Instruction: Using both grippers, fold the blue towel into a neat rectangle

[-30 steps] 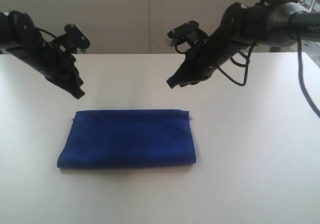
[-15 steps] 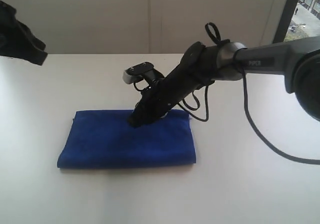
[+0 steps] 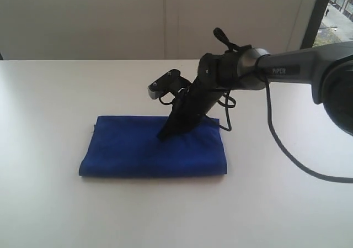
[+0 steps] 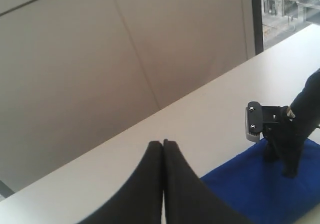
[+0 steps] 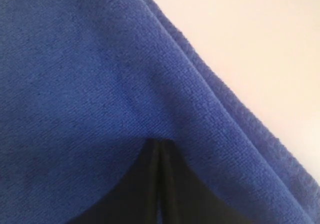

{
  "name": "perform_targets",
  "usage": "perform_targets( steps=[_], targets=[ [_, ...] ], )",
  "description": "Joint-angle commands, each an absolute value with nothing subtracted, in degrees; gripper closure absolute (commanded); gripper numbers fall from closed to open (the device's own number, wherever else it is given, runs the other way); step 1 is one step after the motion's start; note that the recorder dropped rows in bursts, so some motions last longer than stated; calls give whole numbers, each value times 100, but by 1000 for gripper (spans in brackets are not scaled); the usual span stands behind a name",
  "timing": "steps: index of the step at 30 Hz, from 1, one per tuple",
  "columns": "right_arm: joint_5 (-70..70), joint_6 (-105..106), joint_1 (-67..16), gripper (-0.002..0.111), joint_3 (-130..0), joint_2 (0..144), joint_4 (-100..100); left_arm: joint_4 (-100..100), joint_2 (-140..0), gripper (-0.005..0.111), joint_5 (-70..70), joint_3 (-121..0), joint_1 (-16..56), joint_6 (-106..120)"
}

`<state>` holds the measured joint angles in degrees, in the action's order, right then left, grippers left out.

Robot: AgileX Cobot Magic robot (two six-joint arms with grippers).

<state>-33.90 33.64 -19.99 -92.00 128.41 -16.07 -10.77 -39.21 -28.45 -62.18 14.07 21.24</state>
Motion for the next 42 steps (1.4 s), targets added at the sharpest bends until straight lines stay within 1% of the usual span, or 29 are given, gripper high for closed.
perform_targets(
  steps=[1,8,13,18,24,29,33,36,38,42],
  targets=[
    [-3339,3157,-1977,108,-9184,12820,-1084,-1056,-3467,107,-3372,-6174,1399,2056],
    [-3319,3186,-1977,108,-9184,12080,-1083,-1056,-3368,107,-4175,-6174,1399,1977],
    [-3822,3186,-1977,108,-9184,11337,-1074,-990,-3368,107,-4176,-6174,1399,1963],
    [-4676,3163,-1977,108,-9089,10666,-1086,-997,-3368,107,-4149,-6174,1399,1963],
    [-4008,2691,-1977,108,-8344,9691,-1048,-997,-3368,107,-4160,-6174,1399,1963],
    [-3587,2509,-1977,108,-7383,8600,-1048,-997,-3368,107,-4160,-6174,1399,1963],
    [-3191,2127,-1977,108,-6444,7364,-1048,-988,-3378,107,-4160,-6174,1399,1963],
    [-2563,1820,-1977,108,-5502,6270,-1048,-988,-3402,107,-4160,-6163,1399,1963],
    [-1897,1729,-1977,108,-4783,5440,-1048,-988,-3402,107,-4094,-6026,1399,1963],
    [-900,1423,-1977,108,-3468,3912,-1048,-988,-3242,107,-3482,-5206,1399,1963]
  ],
)
